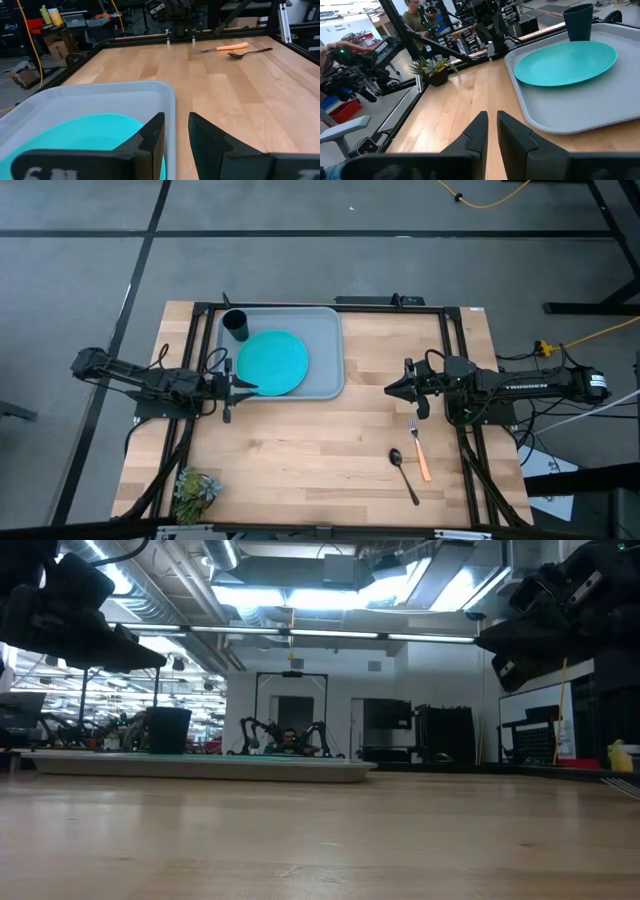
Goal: Pick and place plate/cup/fork/spoon on tray
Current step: Put the yellow fork on the serving tray right beside the light blue plate
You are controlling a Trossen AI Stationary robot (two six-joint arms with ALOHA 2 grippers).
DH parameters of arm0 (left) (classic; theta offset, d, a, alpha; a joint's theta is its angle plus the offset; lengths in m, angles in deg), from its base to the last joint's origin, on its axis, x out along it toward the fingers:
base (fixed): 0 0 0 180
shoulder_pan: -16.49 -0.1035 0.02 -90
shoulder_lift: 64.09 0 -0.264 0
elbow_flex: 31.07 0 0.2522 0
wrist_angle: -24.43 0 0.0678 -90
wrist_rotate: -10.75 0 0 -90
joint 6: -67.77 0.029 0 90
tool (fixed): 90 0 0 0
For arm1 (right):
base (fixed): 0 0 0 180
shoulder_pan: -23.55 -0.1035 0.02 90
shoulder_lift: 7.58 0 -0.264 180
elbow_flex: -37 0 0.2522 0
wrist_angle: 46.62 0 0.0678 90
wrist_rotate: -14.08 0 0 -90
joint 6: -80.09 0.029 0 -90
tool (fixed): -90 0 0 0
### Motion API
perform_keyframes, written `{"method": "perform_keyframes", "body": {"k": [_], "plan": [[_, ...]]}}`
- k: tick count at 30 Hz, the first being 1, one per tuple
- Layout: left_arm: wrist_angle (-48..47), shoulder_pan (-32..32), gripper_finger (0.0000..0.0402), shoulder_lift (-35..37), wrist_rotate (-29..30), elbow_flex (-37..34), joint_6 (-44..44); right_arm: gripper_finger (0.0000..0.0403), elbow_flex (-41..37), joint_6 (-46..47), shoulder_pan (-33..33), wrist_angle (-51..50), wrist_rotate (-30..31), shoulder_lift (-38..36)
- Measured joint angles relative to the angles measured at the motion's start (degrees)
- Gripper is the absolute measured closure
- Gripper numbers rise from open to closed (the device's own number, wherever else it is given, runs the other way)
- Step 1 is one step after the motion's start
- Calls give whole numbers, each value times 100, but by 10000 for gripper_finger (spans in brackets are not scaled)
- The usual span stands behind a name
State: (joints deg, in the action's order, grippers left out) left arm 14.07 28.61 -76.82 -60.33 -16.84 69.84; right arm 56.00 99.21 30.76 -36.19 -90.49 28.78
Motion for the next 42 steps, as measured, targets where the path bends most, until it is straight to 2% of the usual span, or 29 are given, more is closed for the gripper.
{"method": "perform_keyframes", "body": {"k": [12,22,33,42], "plan": [[-4,0,321,60,-24,0,-2,357,2,28,-1,-2,-2,0],[-22,-318,321,-405,-42,0,-2,357,2,33,1,-13,-7,0],[-17,-676,321,451,-39,0,-4,357,6,347,-1,-669,-52,2],[-8,-776,321,1261,-39,-2,-4,357,6,475,0,-690,-52,2]]}}
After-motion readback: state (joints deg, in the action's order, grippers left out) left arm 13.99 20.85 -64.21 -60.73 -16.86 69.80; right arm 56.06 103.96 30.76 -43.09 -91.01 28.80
